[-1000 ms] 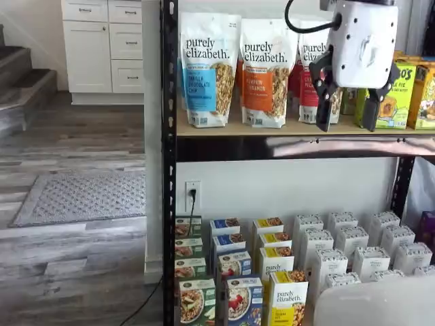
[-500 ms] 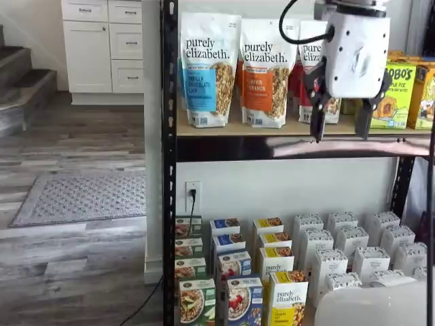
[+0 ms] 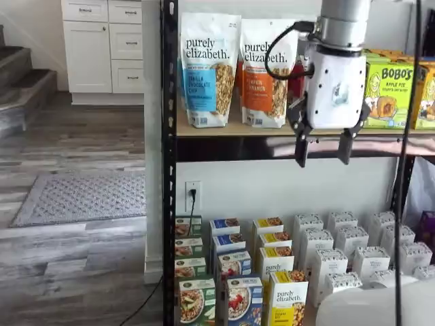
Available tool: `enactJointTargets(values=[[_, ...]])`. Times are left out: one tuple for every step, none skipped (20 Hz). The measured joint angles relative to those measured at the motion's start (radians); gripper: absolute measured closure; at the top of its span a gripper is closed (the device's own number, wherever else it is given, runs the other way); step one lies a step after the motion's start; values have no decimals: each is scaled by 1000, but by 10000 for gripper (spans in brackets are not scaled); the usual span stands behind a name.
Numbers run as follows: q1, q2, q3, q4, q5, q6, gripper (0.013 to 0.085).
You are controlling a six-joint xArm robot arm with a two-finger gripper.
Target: Pick up the blue and white box that is on the bottom shelf, the second box from the left
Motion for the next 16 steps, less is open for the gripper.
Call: enactJointTargets(values=[[3, 5, 19, -3, -24, 3, 130], [5, 8, 37, -6, -47, 5, 130], [7, 11, 50, -9, -66, 7, 130], [9, 15, 63, -11, -83, 9, 130], [11, 20, 78, -13, -103, 11, 130], [11, 27, 94, -12, -125, 11, 130], [10, 32, 107, -12, -144, 12, 130], [10, 39, 123, -11, -167, 12, 130], [8, 45, 138, -8, -190, 10, 130], [6, 51, 152, -6, -213, 8, 130], [5, 57, 162, -6, -230, 8, 130], [5, 63, 171, -7, -246, 8, 130], [5, 71, 182, -11, -265, 8, 130], [4, 78, 194, -14, -287, 8, 130], [3, 84, 205, -16, -308, 8, 130], [2, 92, 218, -17, -333, 8, 130]])
